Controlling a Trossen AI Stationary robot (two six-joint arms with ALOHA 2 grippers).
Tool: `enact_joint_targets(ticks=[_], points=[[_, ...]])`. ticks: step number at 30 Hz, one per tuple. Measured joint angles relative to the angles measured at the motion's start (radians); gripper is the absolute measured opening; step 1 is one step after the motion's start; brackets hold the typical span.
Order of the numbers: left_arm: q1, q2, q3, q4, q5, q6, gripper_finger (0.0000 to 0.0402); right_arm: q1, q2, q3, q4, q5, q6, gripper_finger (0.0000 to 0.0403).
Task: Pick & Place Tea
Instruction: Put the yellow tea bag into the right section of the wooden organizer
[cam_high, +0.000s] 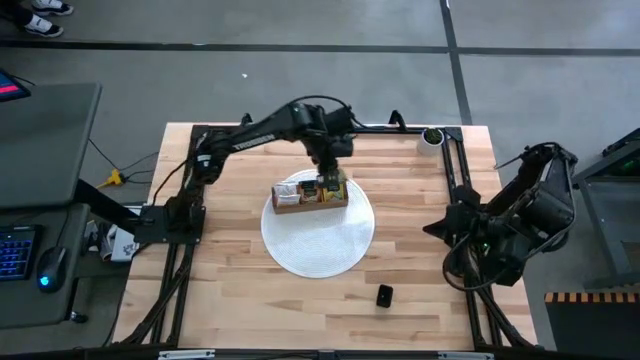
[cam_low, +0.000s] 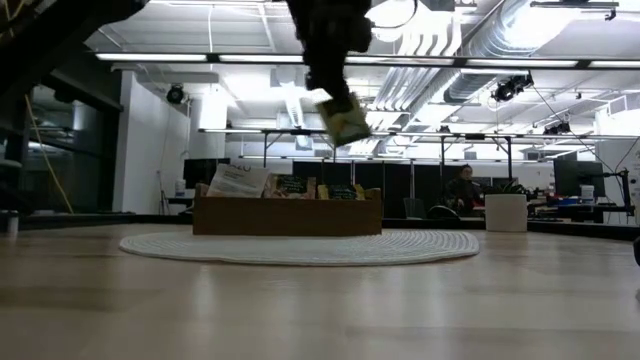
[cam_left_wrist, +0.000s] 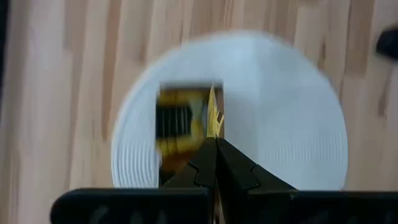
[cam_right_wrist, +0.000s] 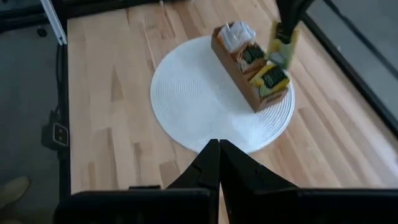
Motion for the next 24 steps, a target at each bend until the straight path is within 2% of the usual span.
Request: enact_joint_targets(ticks=[7, 10, 13, 21, 24], points=[[-0.016, 0.081, 0.007, 0.063, 0.012, 0.003, 0.0, 0.013, -0.059, -0.169, 0.099, -0.024, 0.044, 0.001], [-0.014, 0.099, -0.002, 0.019, 0.01, 0.003, 0.0, 0.013, -0.082, -0.23, 0.165, -0.039, 0.039, 0.0011], [-0.021, 0.13, 0.006, 0.074, 0.005, 0.007, 0.0, 0.013, -0.097, -0.273, 0.212, -0.048, 0.036, 0.0011], [-0.022, 0.169, 0.004, 0.045, -0.044, 0.008, 0.0, 0.013, -0.109, -0.299, 0.251, -0.066, 0.033, 0.0012], [-0.021, 0.184, -0.004, 0.029, -0.094, 0.008, 0.0, 0.013, -0.109, -0.299, 0.256, -0.063, 0.024, 0.0012]])
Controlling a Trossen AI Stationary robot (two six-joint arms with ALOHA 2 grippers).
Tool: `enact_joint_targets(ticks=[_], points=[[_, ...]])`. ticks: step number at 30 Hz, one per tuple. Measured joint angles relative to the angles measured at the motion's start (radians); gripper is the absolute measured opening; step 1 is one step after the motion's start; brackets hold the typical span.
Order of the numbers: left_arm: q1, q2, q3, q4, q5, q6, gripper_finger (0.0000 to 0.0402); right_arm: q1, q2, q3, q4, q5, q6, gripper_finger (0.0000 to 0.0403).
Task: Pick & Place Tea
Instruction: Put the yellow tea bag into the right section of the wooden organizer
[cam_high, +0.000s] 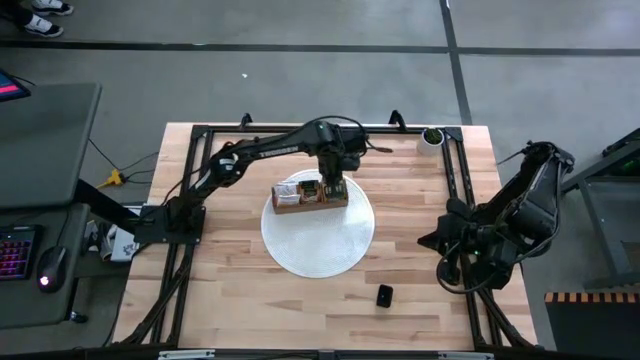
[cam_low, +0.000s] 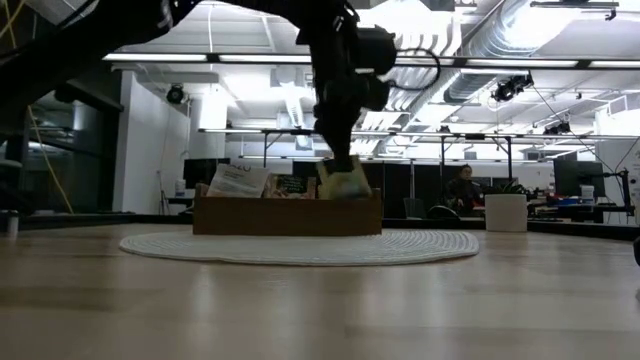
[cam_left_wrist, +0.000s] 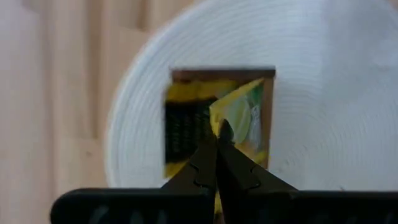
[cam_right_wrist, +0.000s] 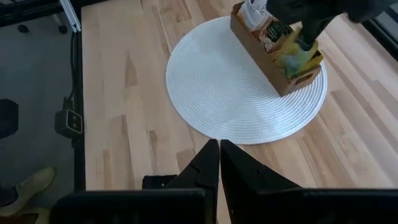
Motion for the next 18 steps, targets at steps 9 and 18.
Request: enact_joint_targets(ticks=[9, 18], points=[[-0.007, 0.013, 0.005, -0.002, -0.079, 0.008, 0.0, 0.0, 0.0, 0.0, 0.0, 0.001, -0.016, 0.0012], [-0.014, 0.015, 0.005, 0.007, -0.079, 0.011, 0.0, 0.0, 0.0, 0.0, -0.001, 0.009, -0.043, 0.0012]])
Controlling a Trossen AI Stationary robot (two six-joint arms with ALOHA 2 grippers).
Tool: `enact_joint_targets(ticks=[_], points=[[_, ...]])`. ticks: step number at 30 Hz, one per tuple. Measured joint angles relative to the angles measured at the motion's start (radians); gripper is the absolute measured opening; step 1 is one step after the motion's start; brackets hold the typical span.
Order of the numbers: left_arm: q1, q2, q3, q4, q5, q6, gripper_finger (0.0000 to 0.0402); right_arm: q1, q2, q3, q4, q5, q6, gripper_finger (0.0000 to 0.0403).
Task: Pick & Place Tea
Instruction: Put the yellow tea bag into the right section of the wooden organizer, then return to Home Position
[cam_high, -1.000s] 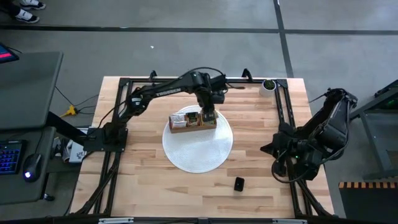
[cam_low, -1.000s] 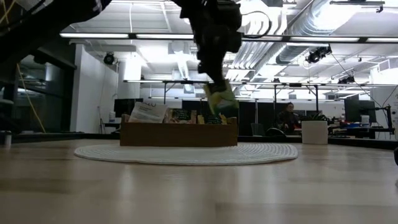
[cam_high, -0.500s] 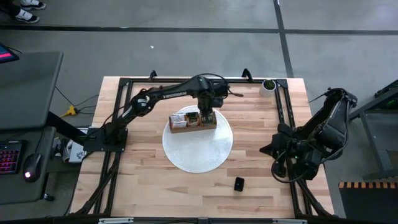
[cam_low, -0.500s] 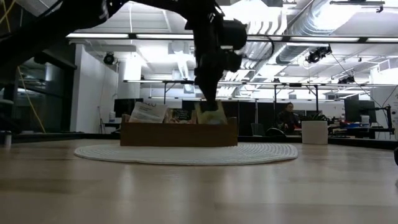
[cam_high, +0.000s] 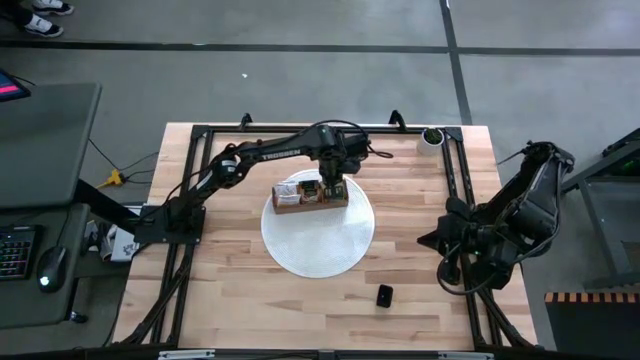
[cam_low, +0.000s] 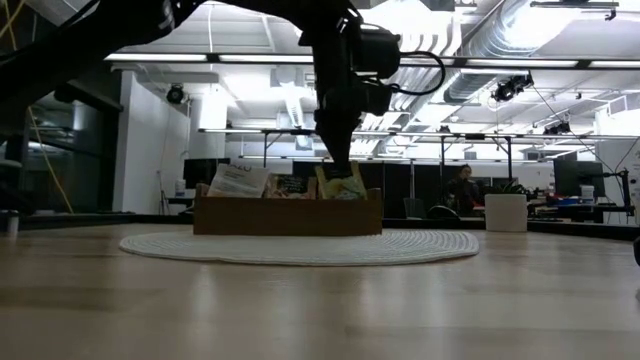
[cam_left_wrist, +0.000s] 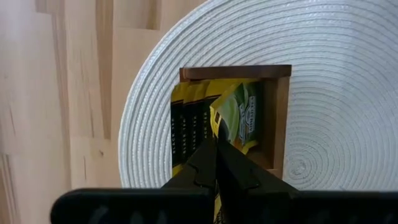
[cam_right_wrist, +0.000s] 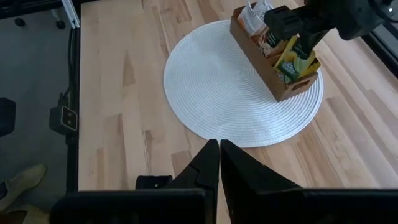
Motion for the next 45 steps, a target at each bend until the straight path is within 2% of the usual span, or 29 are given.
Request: enact_joint_targets(ticks=[18, 29, 33, 40, 45], points=[[-0.002, 0.016, 0.0, -0.007, 0.075, 0.016, 0.0, 0.0, 0.0, 0.001, 0.0, 0.008, -0.002, 0.0012], [-0.002, 0.015, 0.0, 0.039, 0.046, 0.001, 0.0004, 0.0, 0.0, 0.001, 0.001, 0.008, 0.0, 0.0012], [-0.002, 0.015, 0.0, 0.036, 0.048, 0.002, 0.0035, 0.0, 0.0, 0.001, 0.001, 0.007, 0.0, 0.0012], [-0.007, 0.014, 0.0, 0.05, 0.02, 0.004, 0.014, 0.0, 0.0, 0.001, 0.002, -0.007, 0.001, 0.0012], [-0.006, -0.001, 0.034, 0.028, -0.07, 0.011, 0.0182, 0.0, 0.0, 0.001, 0.008, -0.006, -0.001, 0.0012]])
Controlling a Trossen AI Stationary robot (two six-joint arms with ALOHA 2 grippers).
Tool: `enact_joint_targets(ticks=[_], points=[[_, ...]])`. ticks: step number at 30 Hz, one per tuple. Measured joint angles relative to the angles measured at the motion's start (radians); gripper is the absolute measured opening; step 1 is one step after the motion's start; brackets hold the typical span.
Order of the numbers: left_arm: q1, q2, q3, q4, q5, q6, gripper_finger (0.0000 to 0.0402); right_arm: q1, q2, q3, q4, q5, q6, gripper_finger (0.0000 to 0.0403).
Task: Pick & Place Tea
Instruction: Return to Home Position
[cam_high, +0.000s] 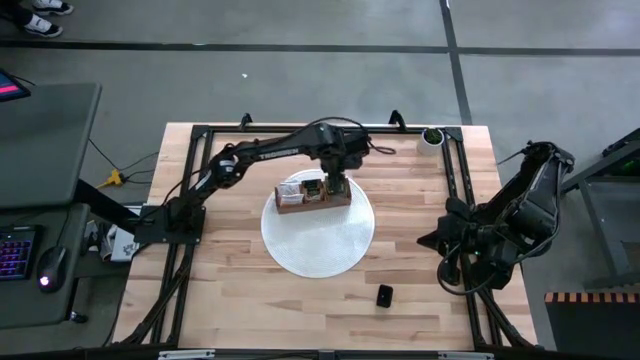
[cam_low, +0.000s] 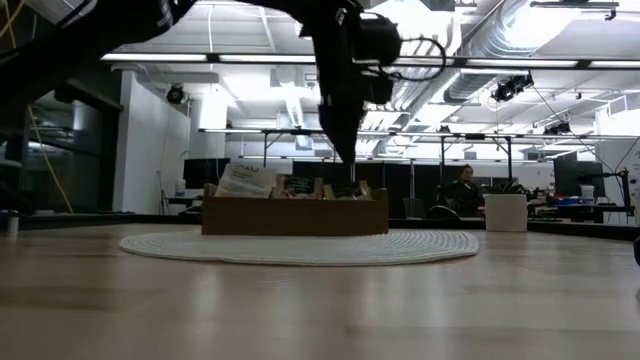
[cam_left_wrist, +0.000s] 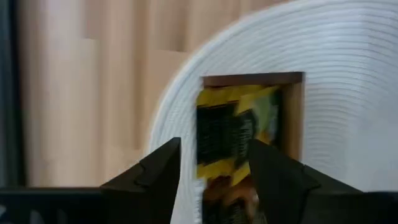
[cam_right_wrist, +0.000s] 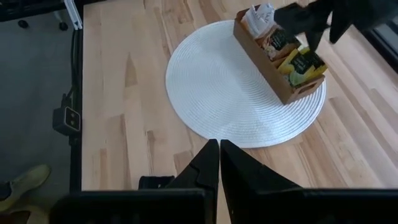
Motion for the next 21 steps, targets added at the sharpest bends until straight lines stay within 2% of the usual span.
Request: enact_joint_targets(ticks=[3, 5, 7, 11, 14, 21], points=[[0.006, -0.057, -0.001, -0.004, -0.04, -0.001, 0.0179, 0.0, 0.0, 0.0, 0.0, 0.022, -0.001, 0.0012], [0.008, -0.1, 0.003, 0.014, -0.039, -0.011, 0.0163, 0.0, -0.003, 0.0, 0.001, 0.052, -0.002, 0.0012], [0.02, -0.151, -0.002, 0.0, -0.02, -0.026, 0.0136, 0.0, -0.012, 0.0, 0.001, 0.092, -0.011, 0.0012], [0.047, -0.243, -0.003, 0.003, 0.08, -0.054, 0.0061, 0.023, -0.048, 0.0, 0.0, 0.2, -0.035, 0.0012], [0.054, -0.312, 0.0, 0.03, 0.104, -0.065, 0.0011, 0.057, -0.088, 0.0, -0.003, 0.304, -0.043, 0.0012], [0.069, -0.481, -0.004, 0.012, 0.089, -0.067, 0.0003, 0.119, -0.195, 0.0, -0.068, 0.455, -0.039, 0.0012]])
